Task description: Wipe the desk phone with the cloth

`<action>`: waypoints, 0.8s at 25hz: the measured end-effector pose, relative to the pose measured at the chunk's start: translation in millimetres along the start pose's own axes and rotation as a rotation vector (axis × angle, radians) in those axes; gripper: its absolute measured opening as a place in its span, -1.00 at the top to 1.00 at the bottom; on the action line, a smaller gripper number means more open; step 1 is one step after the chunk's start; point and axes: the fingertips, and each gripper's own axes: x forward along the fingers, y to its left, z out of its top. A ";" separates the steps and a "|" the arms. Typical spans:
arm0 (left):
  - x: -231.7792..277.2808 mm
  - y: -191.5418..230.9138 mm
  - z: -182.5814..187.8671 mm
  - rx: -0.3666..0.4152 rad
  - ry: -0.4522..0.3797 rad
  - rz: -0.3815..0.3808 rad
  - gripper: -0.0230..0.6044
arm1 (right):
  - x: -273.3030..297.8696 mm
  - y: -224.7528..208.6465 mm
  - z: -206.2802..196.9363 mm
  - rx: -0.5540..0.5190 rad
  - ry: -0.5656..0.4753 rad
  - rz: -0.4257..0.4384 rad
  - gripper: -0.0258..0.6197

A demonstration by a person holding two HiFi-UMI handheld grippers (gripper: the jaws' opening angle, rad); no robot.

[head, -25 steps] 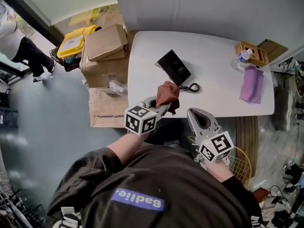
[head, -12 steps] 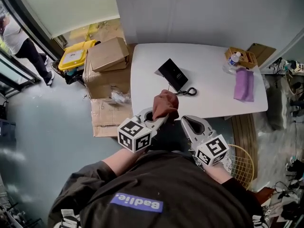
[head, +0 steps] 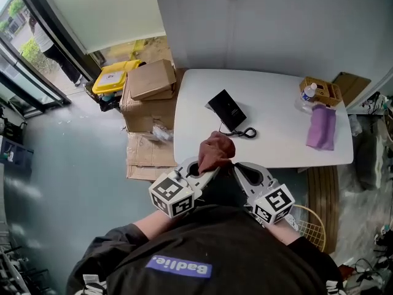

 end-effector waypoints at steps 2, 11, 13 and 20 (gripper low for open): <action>1.7 -6.3 -1.4 0.005 -0.011 0.015 0.76 | -5.6 -3.1 -1.8 -0.001 0.001 0.018 0.81; 10.2 -30.3 -11.0 0.033 -0.014 0.020 0.76 | -19.4 -6.0 -10.5 0.011 0.007 0.058 0.81; 10.8 -32.7 -10.0 0.035 -0.017 0.023 0.76 | -22.6 -6.7 -8.8 0.010 0.007 0.055 0.81; 7.2 -37.8 -10.8 0.048 -0.024 0.021 0.76 | -27.8 -3.3 -9.1 0.003 0.006 0.051 0.81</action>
